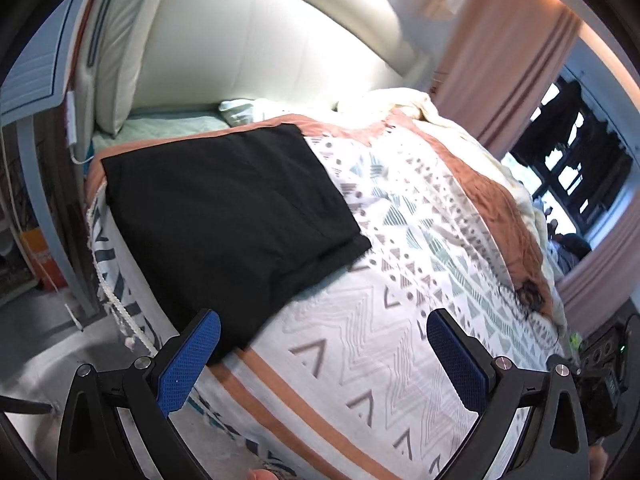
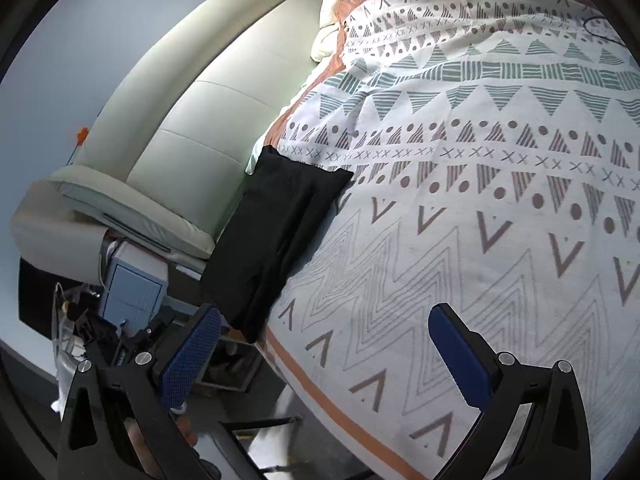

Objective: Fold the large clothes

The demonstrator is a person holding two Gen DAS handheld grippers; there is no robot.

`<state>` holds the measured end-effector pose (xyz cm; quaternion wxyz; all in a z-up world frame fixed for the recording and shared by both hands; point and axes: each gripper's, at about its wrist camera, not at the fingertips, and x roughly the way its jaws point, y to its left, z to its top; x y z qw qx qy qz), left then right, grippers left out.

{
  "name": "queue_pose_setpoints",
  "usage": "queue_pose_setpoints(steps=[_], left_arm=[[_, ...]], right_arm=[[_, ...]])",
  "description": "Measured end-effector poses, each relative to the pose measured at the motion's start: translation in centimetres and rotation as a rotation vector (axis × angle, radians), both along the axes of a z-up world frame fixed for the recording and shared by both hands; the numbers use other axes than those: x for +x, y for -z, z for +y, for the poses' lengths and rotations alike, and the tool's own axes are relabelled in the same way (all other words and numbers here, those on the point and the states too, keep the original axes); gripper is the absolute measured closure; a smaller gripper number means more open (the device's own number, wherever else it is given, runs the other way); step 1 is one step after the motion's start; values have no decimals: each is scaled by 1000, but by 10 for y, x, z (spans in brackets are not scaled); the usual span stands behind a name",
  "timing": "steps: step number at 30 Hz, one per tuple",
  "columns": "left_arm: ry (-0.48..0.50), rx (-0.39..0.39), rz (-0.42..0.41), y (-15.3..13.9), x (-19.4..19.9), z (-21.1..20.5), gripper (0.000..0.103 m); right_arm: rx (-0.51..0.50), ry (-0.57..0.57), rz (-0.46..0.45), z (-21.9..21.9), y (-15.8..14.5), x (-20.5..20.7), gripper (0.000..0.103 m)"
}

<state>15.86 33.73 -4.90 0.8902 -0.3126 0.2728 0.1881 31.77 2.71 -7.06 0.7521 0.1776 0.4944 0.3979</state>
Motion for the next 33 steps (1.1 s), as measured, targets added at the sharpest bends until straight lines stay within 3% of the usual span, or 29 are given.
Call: queue_pose_setpoints(steps=[10, 13, 24, 28, 33], left_arm=[[151, 157, 11, -28, -11, -85, 0], [191, 165, 8, -36, -21, -106, 0], [288, 314, -5, -55, -77, -181, 0], [306, 380, -8, -57, -103, -205, 0], [338, 403, -39, -57, -128, -226, 0]], right_arm=[[-118, 68, -155, -60, -14, -57, 0], [-128, 78, -199, -77, -23, -81, 0], [-195, 101, -378, -125, -56, -161, 0], [-233, 149, -449, -146, -58, -194, 0], [-273, 227, -496, -175, -56, -224, 0]])
